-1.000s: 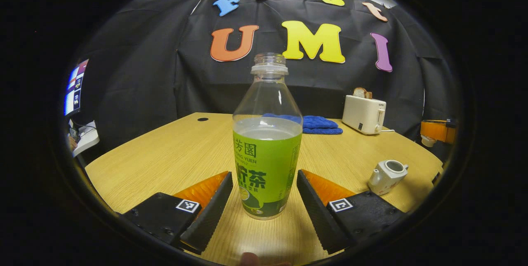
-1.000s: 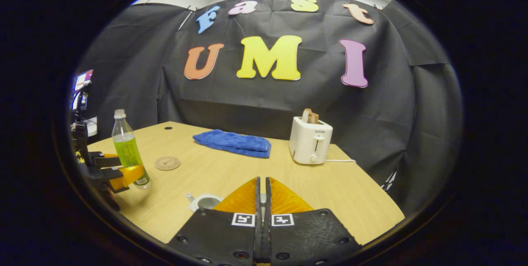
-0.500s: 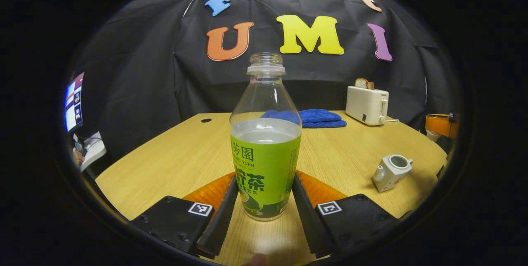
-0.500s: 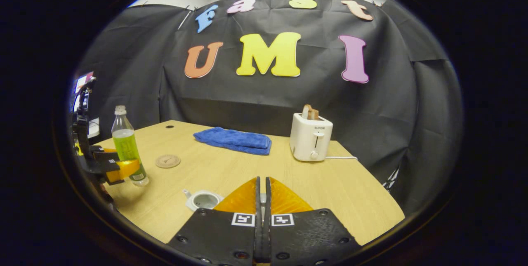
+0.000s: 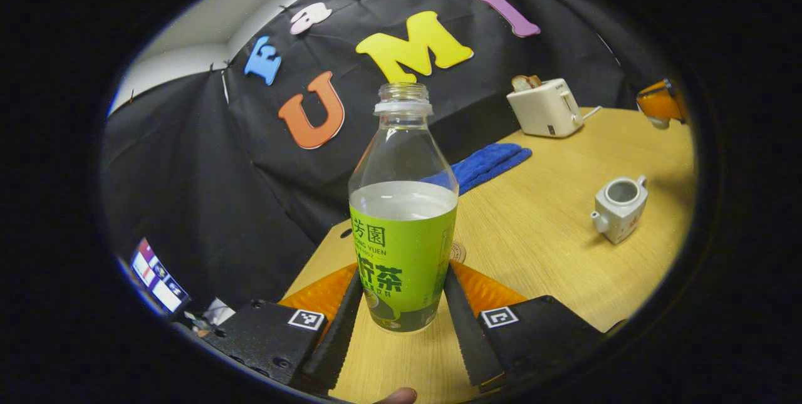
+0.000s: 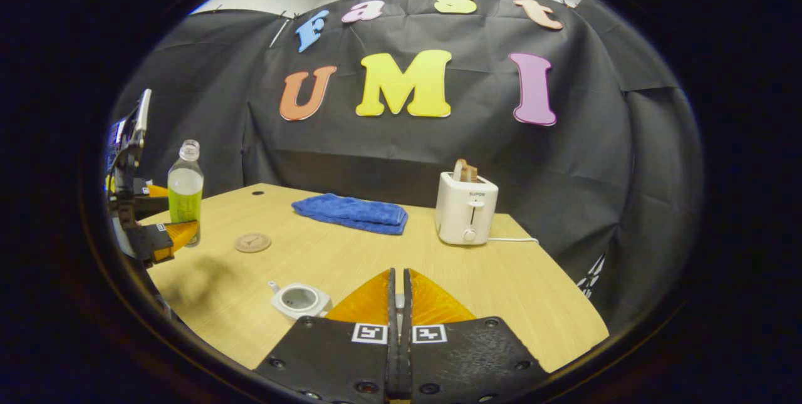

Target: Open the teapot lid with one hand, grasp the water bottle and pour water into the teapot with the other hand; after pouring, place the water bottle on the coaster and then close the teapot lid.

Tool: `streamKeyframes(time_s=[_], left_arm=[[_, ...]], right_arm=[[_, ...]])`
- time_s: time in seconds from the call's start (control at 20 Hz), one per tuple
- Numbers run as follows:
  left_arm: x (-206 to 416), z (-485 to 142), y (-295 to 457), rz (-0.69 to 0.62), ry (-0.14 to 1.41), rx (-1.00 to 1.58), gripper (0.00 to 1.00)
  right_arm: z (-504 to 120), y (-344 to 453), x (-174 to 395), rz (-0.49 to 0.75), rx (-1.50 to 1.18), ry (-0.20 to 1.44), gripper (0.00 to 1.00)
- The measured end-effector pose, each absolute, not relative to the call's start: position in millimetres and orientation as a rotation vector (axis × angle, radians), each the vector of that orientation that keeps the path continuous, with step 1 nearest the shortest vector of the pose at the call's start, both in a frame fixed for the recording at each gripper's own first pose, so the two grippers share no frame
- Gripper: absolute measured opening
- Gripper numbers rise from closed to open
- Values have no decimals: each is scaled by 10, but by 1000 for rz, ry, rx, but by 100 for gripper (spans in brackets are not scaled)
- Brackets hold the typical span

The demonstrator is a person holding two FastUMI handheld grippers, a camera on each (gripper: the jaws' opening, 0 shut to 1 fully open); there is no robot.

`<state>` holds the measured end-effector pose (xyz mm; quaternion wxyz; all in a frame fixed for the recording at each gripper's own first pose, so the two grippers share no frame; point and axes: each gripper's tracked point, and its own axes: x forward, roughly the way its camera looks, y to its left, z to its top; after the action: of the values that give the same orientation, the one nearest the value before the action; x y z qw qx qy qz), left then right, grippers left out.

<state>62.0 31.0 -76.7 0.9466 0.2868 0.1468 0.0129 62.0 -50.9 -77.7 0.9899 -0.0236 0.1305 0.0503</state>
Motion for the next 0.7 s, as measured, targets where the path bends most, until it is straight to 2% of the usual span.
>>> streamKeyframes(time_s=[0.7], left_arm=[[608, -892, -282, -68, 359, 1088, 74]], right_arm=[[-954, -1117, 542, 75, -48, 276, 0]])
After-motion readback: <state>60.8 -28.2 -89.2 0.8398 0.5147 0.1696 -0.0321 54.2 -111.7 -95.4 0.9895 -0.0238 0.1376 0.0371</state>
